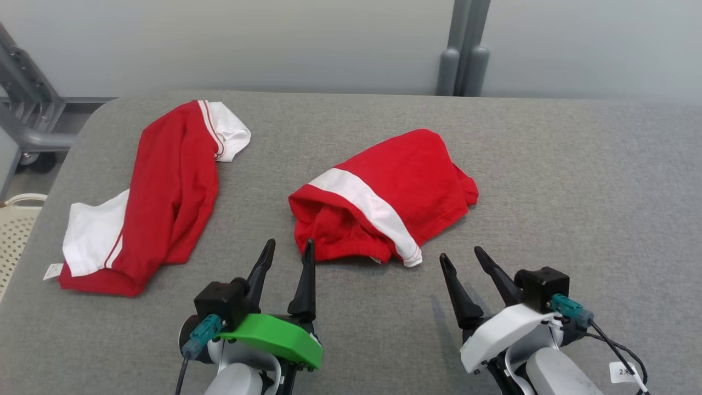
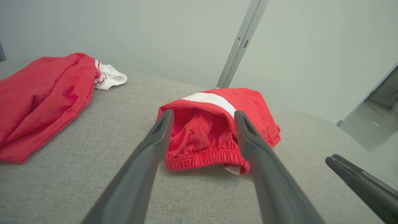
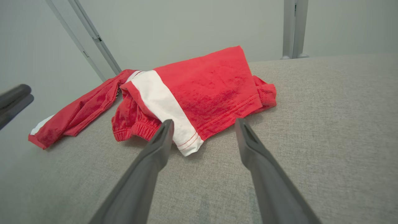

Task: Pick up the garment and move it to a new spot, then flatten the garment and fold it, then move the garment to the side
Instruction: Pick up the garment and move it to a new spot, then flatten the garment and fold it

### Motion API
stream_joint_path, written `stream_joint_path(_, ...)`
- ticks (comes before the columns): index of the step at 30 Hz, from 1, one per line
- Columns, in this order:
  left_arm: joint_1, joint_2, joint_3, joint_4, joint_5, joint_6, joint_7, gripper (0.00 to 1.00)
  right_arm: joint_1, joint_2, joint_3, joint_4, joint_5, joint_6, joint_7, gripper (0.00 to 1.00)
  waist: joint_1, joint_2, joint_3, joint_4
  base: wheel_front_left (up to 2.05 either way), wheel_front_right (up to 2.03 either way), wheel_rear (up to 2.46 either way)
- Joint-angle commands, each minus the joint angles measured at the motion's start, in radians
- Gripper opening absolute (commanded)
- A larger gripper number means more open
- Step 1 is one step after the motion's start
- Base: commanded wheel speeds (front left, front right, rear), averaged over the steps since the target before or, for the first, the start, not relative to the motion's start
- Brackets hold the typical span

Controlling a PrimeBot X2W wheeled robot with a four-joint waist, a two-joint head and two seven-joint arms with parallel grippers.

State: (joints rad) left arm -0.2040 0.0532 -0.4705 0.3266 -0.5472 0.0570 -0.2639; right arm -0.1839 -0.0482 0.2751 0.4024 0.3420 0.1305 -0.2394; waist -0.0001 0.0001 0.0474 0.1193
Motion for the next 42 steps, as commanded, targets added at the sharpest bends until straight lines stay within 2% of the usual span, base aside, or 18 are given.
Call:
stream_joint_path(1, 0.029, 0.005, 0.009, -0.027, 0.020, 0.006, 0.000, 1.00, -0.022, -0.004, 0.011, 0.033, 0.002, 0.000, -0.005, 1.00, 0.0001, -0.0001, -0.012, 0.071, 0.00, 0.00, 0.00)
stream_joint_path(8, 0.070, 0.005, 0.022, -0.099, 0.051, 0.016, 0.000, 1.00, -0.086, -0.004, 0.002, 0.172, -0.056, 0.000, -0.021, 1.00, 0.0001, -0.0001, 0.005, 0.169, 0.00, 0.00, 0.00)
stream_joint_path(14, 0.089, 0.006, 0.039, -0.144, 0.053, 0.031, 0.000, 1.00, -0.132, -0.005, -0.029, 0.259, -0.128, 0.000, -0.026, 1.00, 0.0001, -0.0001, 0.020, 0.225, 0.00, 0.00, 0.00)
stream_joint_path(28, 0.088, 0.013, 0.055, -0.181, 0.055, 0.039, 0.000, 1.00, -0.203, -0.004, -0.141, 0.380, -0.266, 0.000, -0.027, 1.00, 0.0001, -0.0001, 0.073, 0.278, 0.00, 0.00, 0.00)
stream_joint_path(29, 0.087, 0.012, 0.056, -0.182, 0.056, 0.040, 0.000, 1.00, -0.209, -0.004, -0.148, 0.390, -0.271, 0.000, -0.027, 0.96, 0.0001, -0.0001, 0.076, 0.279, 0.00, 0.00, 0.00)
stream_joint_path(32, 0.086, 0.012, 0.061, -0.184, 0.056, 0.041, 0.000, 1.00, -0.225, -0.004, -0.158, 0.409, -0.280, 0.000, -0.027, 0.53, 0.0001, -0.0001, 0.085, 0.279, 0.00, 0.00, 0.00)
stream_joint_path(33, 0.085, 0.012, 0.064, -0.184, 0.057, 0.042, 0.000, 1.00, -0.230, -0.004, -0.160, 0.413, -0.285, 0.000, -0.027, 0.49, 0.0001, -0.0001, 0.087, 0.278, 0.00, 0.00, 0.00)
stream_joint_path(34, 0.085, 0.013, 0.066, -0.185, 0.058, 0.041, 0.000, 1.00, -0.238, -0.005, -0.164, 0.410, -0.293, 0.000, -0.027, 0.36, 0.0001, -0.0001, 0.090, 0.276, 0.00, 0.00, 0.00)
stream_joint_path(36, 0.085, 0.014, 0.071, -0.185, 0.059, 0.043, 0.000, 1.00, -0.243, -0.004, -0.164, 0.400, -0.303, 0.000, -0.027, 0.00, 0.0001, -0.0001, 0.093, 0.268, 0.00, 0.00, 0.00)
stream_joint_path(40, 0.087, 0.014, 0.077, -0.183, 0.060, 0.039, 0.000, 1.00, -0.238, -0.004, -0.167, 0.335, -0.324, 0.000, -0.027, 0.00, 0.0001, -0.0001, 0.092, 0.239, 0.00, 0.00, 0.00)
stream_joint_path(42, 0.090, 0.012, 0.082, -0.184, 0.059, 0.035, 0.000, 1.00, -0.217, -0.005, -0.177, 0.262, -0.358, 0.000, -0.027, 0.00, 0.0001, -0.0001, 0.087, 0.204, 0.00, 0.00, 0.00)
